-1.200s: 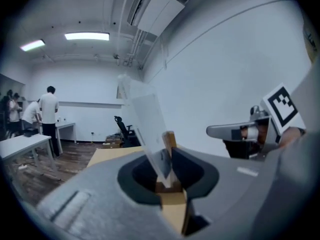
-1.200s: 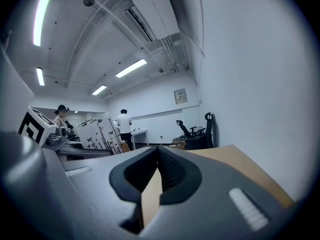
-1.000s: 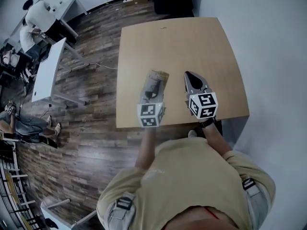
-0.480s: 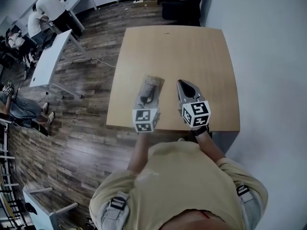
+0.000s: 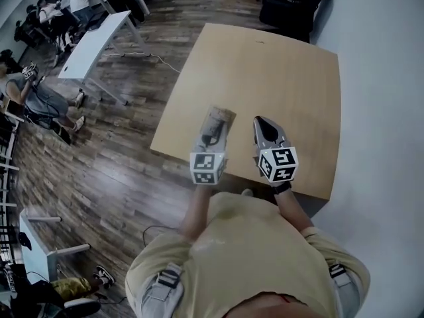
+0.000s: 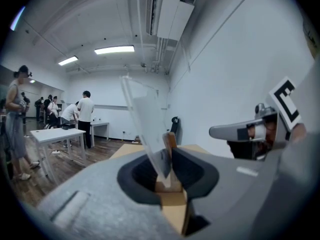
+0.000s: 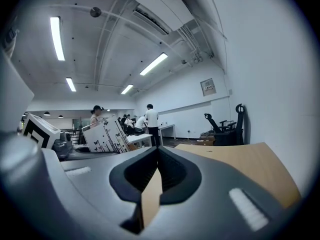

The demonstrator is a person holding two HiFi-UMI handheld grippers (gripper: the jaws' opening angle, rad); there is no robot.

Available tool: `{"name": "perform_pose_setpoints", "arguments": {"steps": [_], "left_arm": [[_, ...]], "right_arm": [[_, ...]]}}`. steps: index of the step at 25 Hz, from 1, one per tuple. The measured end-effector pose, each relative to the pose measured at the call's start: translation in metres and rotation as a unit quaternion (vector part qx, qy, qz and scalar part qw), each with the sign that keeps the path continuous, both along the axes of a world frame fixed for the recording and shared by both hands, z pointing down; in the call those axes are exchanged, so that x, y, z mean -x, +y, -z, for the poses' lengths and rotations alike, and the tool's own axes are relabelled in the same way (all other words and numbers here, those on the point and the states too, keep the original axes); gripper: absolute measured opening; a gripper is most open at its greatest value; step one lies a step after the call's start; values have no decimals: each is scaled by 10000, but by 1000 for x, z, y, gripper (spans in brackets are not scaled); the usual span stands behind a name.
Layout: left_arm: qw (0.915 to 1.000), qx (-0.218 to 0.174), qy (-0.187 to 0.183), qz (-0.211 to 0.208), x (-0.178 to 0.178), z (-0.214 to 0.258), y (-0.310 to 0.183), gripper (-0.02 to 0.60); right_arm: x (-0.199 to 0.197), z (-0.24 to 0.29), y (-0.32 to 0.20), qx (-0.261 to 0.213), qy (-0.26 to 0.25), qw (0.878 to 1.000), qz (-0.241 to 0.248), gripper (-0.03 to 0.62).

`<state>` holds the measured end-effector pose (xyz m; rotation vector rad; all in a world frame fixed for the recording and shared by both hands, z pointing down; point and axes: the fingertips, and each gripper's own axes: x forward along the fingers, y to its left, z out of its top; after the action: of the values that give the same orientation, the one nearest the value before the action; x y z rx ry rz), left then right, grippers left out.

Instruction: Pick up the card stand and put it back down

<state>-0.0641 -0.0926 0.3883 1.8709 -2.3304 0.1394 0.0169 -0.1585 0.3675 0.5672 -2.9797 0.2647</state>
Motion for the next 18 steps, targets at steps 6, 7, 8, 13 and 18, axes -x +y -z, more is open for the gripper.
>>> {"name": "perform_pose_setpoints", "arguments": {"steps": [6, 7, 8, 13, 18], "left_arm": [[9985, 407, 106, 349, -1, -23, 23, 69], [9981, 450, 112, 401, 1, -26, 26, 69], [9978, 478, 123, 442, 3, -30, 26, 69], [9956, 602, 439, 568, 28, -59, 13, 69], [9973, 433, 390, 451, 50, -52, -19, 69]], "right_arm": [[12, -20, 7, 348, 75, 9988, 330, 5], [14, -25, 8, 410, 89, 9984, 370, 5], [17, -30, 7, 452, 110, 9981, 405, 5], [41, -63, -2, 631, 289, 9961, 537, 5], [60, -75, -15, 682, 418, 9950, 594, 5]]}}
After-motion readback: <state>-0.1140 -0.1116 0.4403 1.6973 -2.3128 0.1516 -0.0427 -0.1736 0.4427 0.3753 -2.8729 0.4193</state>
